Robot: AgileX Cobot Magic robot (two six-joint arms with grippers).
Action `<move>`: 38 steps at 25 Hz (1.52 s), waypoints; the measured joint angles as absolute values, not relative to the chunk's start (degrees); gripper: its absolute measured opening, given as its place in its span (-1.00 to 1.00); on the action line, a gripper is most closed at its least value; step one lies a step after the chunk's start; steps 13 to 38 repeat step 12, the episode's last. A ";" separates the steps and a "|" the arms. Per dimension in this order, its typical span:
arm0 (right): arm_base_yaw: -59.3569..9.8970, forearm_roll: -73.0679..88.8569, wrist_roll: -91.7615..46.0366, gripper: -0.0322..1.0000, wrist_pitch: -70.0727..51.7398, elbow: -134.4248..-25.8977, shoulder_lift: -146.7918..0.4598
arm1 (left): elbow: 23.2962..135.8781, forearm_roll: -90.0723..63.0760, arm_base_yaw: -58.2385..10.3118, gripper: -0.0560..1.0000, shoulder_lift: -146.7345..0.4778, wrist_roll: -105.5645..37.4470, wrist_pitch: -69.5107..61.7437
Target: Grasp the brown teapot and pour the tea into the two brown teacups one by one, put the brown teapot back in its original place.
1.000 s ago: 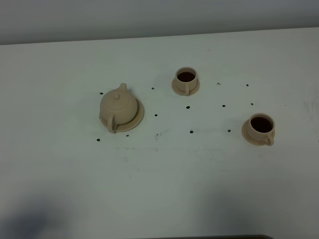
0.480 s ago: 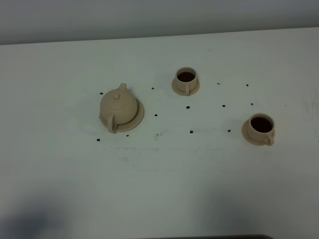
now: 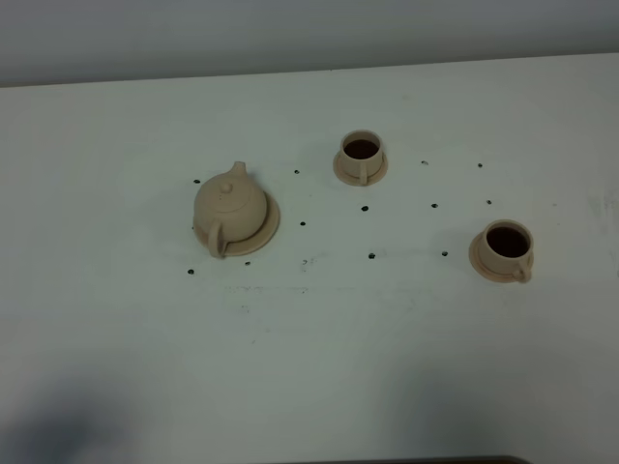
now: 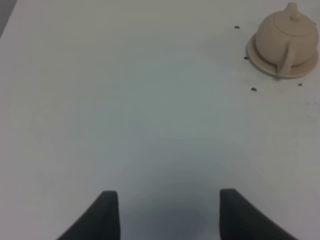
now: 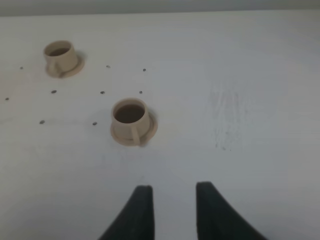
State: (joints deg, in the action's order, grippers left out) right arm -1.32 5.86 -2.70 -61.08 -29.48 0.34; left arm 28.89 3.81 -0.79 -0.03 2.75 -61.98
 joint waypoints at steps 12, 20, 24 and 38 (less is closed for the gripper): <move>-1.32 5.86 -2.70 -0.54 -61.08 -29.48 0.34 | 28.89 3.81 -0.79 0.00 -0.03 2.75 -61.98; -1.32 5.86 -2.70 -0.54 -61.08 -29.48 0.34 | 28.89 3.81 -0.79 0.00 -0.03 2.75 -61.98; -1.32 5.86 -2.70 -0.54 -61.08 -29.48 0.34 | 28.89 3.81 -0.79 0.00 -0.03 2.75 -61.98; -1.32 5.86 -2.70 -0.54 -61.08 -29.48 0.34 | 28.89 3.81 -0.79 0.00 -0.03 2.75 -61.98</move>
